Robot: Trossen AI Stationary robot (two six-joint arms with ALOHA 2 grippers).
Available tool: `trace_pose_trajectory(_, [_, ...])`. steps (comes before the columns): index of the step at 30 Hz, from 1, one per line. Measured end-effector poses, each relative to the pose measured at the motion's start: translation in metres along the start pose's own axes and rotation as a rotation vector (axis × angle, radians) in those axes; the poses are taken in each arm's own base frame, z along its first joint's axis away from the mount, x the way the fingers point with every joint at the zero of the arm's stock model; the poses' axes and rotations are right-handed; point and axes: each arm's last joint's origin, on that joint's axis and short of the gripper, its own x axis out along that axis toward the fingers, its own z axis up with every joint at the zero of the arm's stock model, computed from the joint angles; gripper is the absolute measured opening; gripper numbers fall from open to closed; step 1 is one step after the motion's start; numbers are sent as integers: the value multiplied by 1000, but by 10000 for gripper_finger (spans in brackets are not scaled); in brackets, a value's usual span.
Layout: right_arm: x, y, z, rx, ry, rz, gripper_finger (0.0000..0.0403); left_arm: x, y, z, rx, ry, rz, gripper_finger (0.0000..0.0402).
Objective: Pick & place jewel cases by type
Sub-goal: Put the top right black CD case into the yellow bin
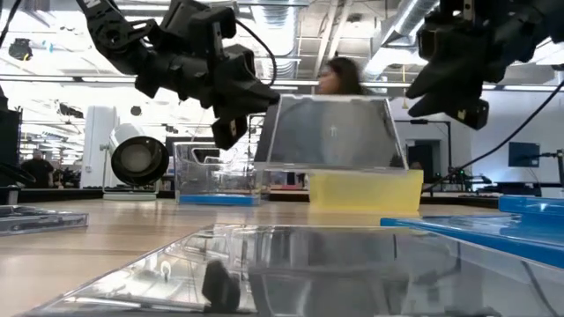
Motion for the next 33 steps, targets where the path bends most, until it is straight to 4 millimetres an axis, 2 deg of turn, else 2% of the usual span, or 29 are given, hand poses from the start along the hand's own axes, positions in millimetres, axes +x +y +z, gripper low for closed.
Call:
trace_pose_trajectory(10, [19,-1,-7,-12,-93,71,120,1,-10,-5,105,33,-9,37])
trace_pose_trajectory(18, [18,5,-4,8,-105,154,122,2,-11,-6,108,32,-17,37])
trace_pose_trajectory(28, [18,6,-3,62,-99,170,163,2,-13,-2,120,-3,-35,36])
trace_pose_trajectory(33, [17,9,-1,63,-128,201,166,2,-14,-2,112,-1,-38,38])
